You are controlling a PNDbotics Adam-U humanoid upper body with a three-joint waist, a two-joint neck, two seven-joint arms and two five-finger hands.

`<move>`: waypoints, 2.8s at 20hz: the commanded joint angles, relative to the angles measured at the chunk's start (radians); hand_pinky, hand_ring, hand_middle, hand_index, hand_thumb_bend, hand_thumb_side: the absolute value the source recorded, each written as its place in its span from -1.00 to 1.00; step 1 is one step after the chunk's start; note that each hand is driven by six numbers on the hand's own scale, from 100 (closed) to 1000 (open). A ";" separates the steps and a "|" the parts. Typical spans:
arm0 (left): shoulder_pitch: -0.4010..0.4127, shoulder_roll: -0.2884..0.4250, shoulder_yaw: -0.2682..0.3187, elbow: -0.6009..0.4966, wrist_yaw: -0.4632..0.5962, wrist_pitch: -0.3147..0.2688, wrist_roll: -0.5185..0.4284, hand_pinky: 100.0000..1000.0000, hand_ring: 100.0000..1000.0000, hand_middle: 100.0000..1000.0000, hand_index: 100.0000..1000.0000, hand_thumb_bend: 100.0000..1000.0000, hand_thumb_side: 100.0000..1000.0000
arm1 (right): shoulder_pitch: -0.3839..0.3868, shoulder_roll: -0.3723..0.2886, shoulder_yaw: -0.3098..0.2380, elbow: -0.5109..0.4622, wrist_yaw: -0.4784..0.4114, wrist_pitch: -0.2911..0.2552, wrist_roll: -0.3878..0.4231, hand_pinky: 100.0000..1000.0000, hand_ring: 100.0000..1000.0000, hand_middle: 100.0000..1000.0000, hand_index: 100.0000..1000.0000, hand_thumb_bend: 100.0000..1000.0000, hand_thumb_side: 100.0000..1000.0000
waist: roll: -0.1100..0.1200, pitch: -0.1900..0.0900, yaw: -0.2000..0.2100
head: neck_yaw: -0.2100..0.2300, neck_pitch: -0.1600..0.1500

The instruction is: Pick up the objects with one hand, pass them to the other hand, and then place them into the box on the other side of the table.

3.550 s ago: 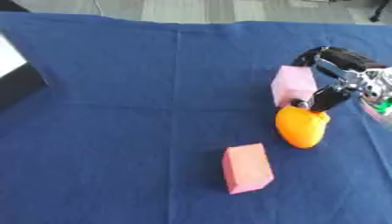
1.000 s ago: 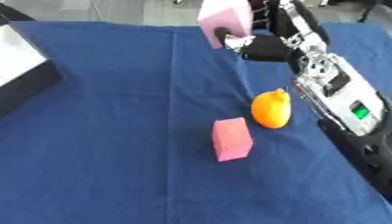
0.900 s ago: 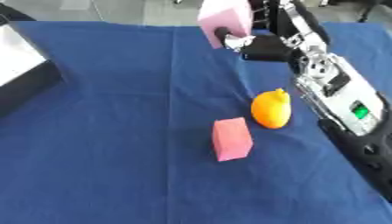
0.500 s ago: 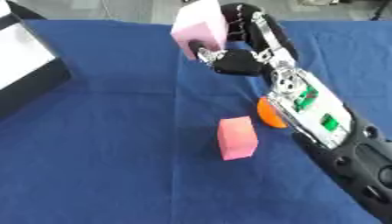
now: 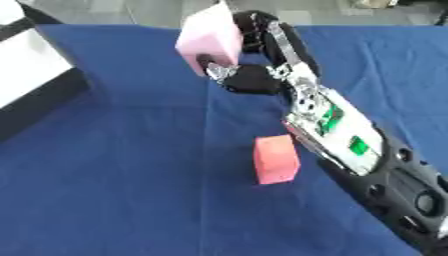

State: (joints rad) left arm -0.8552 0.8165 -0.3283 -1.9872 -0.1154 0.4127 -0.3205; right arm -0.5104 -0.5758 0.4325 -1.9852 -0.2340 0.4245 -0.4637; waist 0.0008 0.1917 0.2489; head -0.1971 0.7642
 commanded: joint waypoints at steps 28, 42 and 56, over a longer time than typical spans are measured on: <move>-0.112 -0.153 -0.245 -0.013 -0.271 0.117 -0.213 0.82 0.77 0.71 0.81 -0.76 0.18 | -0.075 0.023 0.118 -0.015 0.195 -0.114 0.185 0.53 0.33 -0.30 -0.06 -0.63 -1.00 | 0.019 -0.033 0.035 | 0.011 0.006; -0.117 -0.194 -0.266 -0.013 -0.355 0.102 -0.332 0.92 0.80 0.66 0.72 -0.14 0.89 | -0.079 0.020 0.153 -0.015 0.286 -0.142 0.277 0.54 0.32 -0.29 -0.06 -0.60 -1.00 | 0.016 -0.026 0.036 | 0.022 0.006; -0.115 -0.191 -0.252 -0.013 -0.394 0.047 -0.481 1.00 0.91 0.70 0.82 -0.25 0.73 | -0.083 0.019 0.160 -0.015 0.290 -0.143 0.292 0.53 0.31 -0.29 -0.05 -0.60 -1.00 | 0.013 -0.021 0.035 | 0.018 0.006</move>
State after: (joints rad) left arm -0.9513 0.6139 -0.5970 -1.9875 -0.5001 0.4416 -0.7714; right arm -0.5730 -0.5473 0.5995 -1.9852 0.0491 0.2826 -0.1745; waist 0.0107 0.1917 0.2840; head -0.1786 0.7643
